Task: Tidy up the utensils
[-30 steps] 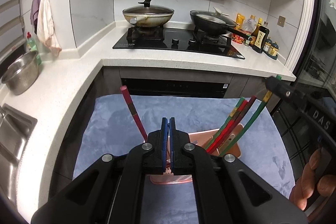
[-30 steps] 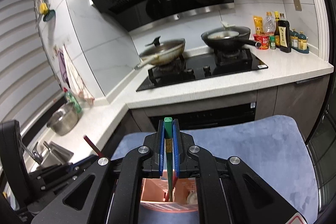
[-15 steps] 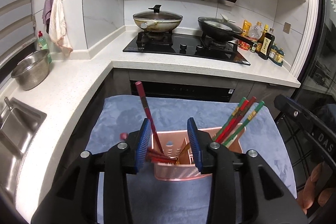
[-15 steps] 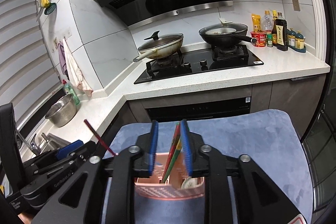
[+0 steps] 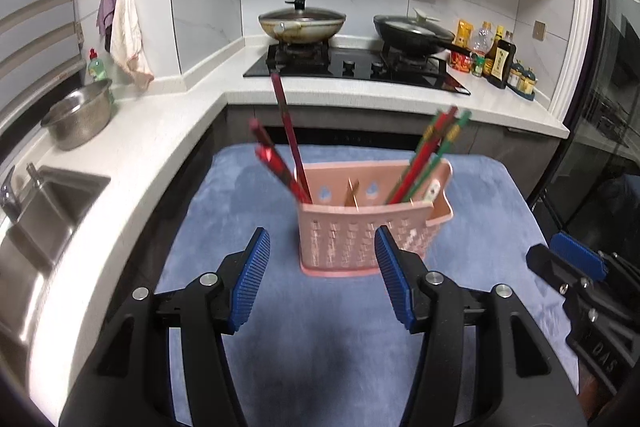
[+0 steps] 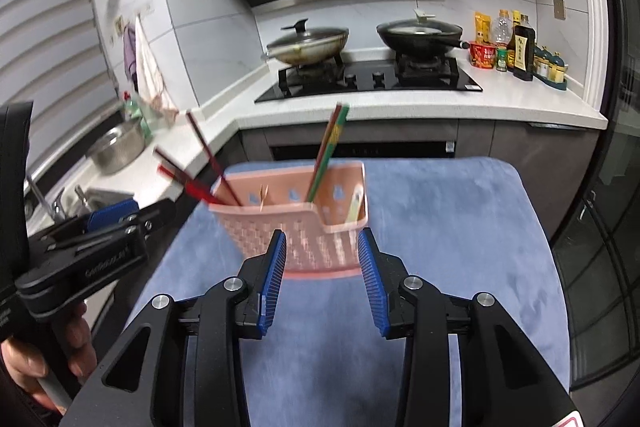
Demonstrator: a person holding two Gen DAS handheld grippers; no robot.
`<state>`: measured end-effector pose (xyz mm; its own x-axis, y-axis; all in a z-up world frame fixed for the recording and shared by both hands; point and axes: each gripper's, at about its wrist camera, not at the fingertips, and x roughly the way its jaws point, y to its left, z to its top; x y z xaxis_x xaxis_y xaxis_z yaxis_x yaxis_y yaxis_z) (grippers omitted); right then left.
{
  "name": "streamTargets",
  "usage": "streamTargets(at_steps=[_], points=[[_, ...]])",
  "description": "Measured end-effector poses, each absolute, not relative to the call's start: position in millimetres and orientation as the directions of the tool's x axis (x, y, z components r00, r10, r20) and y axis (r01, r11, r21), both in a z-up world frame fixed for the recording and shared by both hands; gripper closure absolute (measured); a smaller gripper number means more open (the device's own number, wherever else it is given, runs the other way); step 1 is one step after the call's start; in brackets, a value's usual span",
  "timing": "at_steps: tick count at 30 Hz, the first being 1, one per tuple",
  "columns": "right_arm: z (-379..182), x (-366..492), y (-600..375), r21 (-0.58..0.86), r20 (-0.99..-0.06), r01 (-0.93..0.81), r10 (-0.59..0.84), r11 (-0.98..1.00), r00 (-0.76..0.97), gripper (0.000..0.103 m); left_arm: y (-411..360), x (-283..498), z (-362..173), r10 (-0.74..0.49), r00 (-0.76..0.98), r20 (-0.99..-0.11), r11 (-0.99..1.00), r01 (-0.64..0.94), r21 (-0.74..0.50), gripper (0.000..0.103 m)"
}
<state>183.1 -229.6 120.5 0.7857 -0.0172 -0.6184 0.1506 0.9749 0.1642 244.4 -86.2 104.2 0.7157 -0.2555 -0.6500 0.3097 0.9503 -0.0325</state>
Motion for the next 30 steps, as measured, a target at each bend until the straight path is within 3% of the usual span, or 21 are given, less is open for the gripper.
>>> streamTargets(at_steps=[15, 20, 30], points=[[82, 124, -206, 0.157, -0.695, 0.160, -0.006, 0.975, 0.719, 0.066, -77, 192, 68, -0.227, 0.659, -0.717, 0.955, 0.296, -0.031, 0.051], [79, 117, -204, 0.164, -0.705, 0.163, 0.000, 0.973, 0.709, 0.065, -73, 182, 66, -0.212, 0.660, -0.721, 0.959, 0.282, -0.024, 0.044], [78, 101, -195, 0.113, -0.705, 0.170, -0.041, 0.979, 0.708, 0.053, -72, 167, 60, -0.189, 0.654, -0.732, 0.961, 0.278, 0.000, 0.042]])
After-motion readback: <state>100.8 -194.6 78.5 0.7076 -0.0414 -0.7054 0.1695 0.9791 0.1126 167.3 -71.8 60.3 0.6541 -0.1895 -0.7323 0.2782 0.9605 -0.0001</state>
